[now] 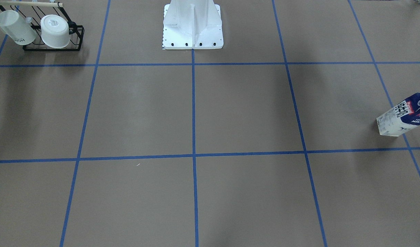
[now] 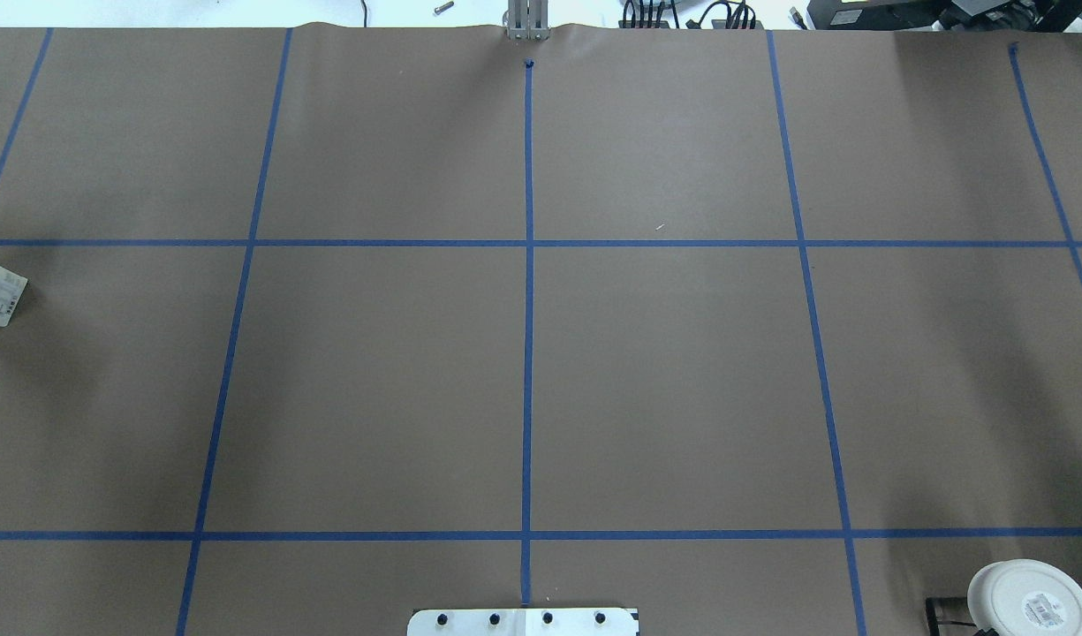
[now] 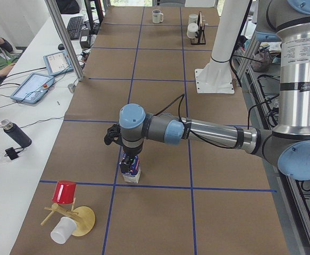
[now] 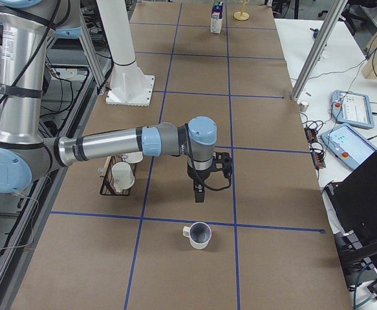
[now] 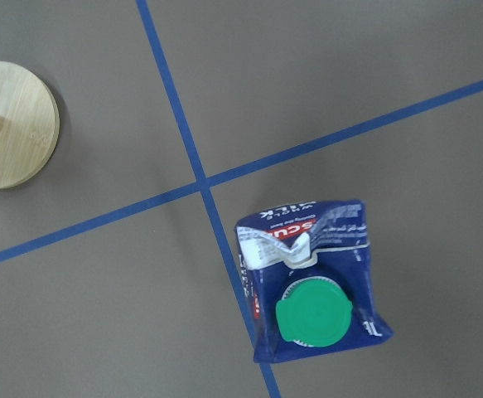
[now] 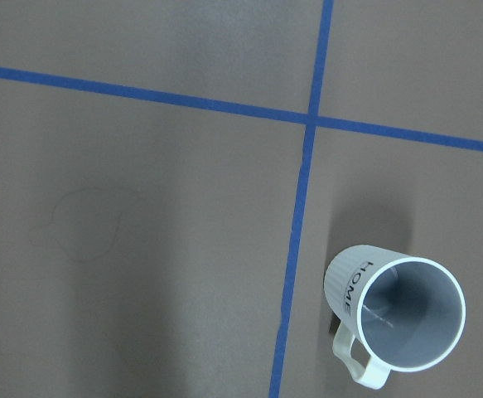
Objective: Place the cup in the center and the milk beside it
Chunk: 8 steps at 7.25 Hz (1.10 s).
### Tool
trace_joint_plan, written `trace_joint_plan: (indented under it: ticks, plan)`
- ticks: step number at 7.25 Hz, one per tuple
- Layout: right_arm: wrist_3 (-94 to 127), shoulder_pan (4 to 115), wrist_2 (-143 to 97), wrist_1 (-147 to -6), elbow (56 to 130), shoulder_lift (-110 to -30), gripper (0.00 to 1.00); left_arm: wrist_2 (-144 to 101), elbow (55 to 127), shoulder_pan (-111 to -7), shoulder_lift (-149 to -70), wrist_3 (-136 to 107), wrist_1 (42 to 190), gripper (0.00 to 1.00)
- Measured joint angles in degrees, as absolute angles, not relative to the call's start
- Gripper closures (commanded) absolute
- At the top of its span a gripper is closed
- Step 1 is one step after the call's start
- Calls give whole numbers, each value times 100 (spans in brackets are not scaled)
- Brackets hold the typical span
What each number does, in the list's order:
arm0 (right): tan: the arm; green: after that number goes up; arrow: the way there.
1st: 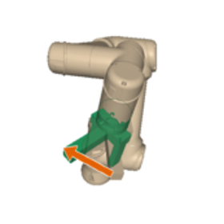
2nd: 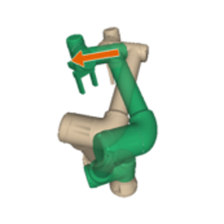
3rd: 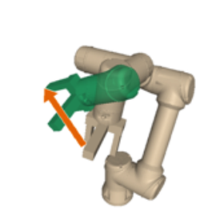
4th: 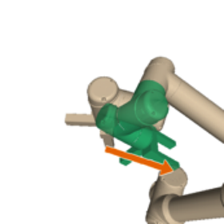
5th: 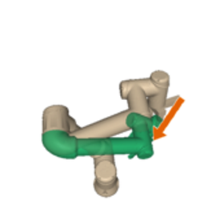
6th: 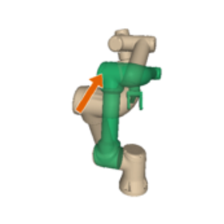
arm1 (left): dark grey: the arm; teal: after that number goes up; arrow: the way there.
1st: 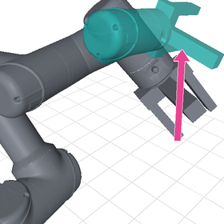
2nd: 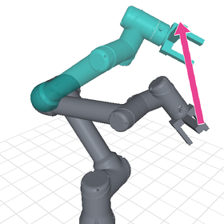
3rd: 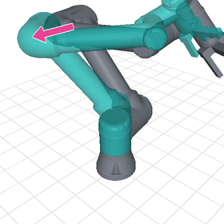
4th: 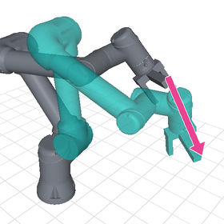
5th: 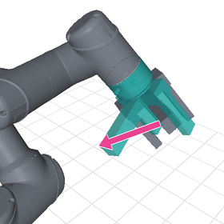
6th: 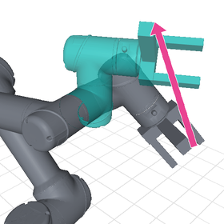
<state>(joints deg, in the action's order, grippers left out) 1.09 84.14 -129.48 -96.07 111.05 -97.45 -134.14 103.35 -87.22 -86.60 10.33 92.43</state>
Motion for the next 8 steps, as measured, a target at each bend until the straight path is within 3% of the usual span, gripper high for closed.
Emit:
trace_joint_plan:
  ticks: [4,6,8]
  plan:
    - [115,8419,-12889,-9443,11038,-9214,0,-13432,10419,-8729,-8905,983,9762,1]
    - [85,8420,-12805,-9263,10937,-9334,0,-13443,10407,-8734,-8925,936,9943,1]
    - [186,8420,-12777,-8198,10323,-9732,3,-13439,10409,-8732,-8940,913,9994,1]
